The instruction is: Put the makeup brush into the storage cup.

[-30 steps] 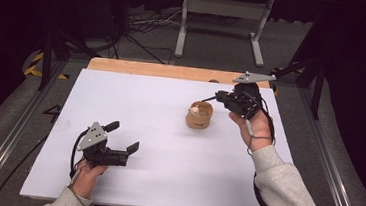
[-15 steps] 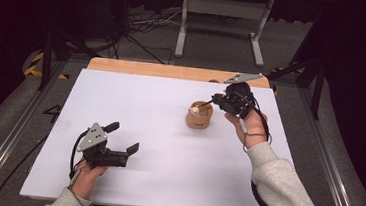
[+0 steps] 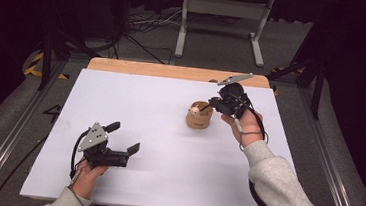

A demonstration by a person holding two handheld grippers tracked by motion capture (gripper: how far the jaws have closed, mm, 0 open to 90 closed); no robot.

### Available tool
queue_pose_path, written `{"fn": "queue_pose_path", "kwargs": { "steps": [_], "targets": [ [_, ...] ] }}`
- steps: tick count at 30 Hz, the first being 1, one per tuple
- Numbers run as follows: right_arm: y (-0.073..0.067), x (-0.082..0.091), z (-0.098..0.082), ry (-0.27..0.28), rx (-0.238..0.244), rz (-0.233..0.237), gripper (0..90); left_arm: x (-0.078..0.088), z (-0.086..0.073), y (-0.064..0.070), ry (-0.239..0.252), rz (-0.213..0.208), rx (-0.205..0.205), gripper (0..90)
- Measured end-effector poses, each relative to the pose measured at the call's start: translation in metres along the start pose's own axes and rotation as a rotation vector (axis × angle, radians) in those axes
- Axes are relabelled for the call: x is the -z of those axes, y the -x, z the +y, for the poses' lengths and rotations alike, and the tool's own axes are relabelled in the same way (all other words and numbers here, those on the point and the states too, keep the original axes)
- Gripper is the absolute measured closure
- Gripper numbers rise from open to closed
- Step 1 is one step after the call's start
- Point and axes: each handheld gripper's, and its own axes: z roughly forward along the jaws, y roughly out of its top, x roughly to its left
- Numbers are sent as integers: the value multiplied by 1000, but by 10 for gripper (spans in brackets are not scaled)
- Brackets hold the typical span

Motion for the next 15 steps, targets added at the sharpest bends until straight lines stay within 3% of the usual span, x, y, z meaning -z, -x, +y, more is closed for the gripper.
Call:
{"fn": "queue_pose_path", "kwargs": {
  "steps": [15],
  "targets": [
    [-3, -13, 5, -59, 21, 6, 807, 1, 0, -1, 2, 2, 4, 13]
  ]
}}
